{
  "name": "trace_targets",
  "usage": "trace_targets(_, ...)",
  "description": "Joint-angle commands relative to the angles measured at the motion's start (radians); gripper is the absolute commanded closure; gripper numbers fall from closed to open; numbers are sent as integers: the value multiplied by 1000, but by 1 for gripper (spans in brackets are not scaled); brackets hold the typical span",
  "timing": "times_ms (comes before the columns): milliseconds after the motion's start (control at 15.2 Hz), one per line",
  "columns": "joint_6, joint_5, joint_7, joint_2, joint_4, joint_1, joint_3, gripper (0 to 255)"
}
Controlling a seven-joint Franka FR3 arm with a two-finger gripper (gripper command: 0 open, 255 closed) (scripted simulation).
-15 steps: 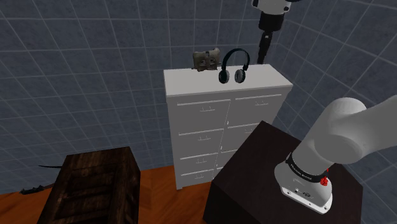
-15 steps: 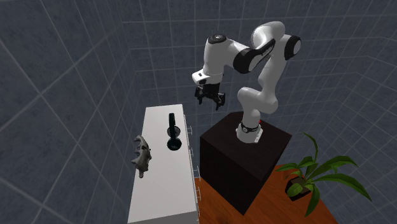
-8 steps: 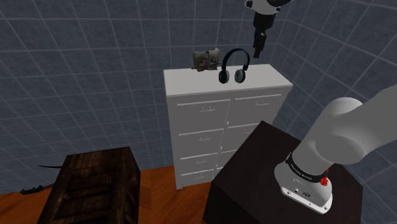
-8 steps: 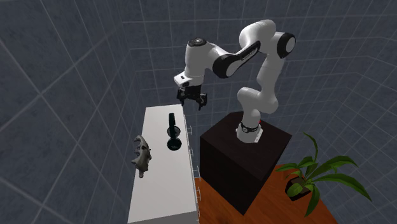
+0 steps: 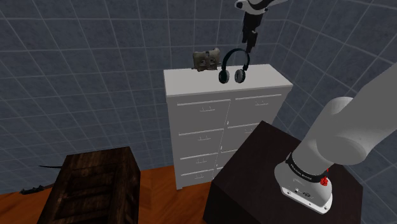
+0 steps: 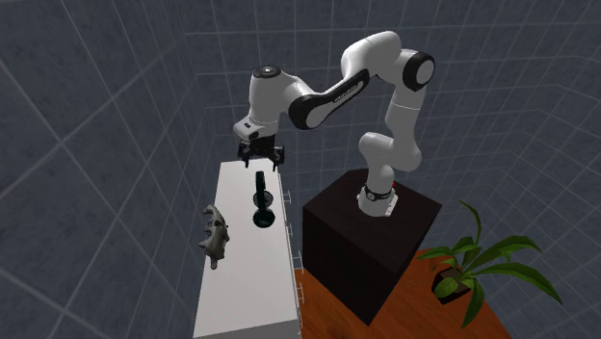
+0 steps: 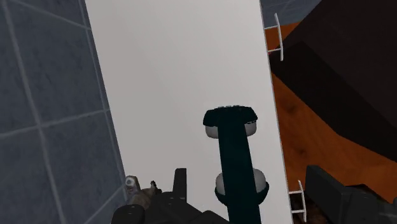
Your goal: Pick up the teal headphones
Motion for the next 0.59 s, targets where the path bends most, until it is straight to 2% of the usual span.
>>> trace_targets(0, 27, 7, -34, 25, 6, 3, -11, 0)
trace_targets(528, 116, 4, -26, 43, -67, -1, -20, 0)
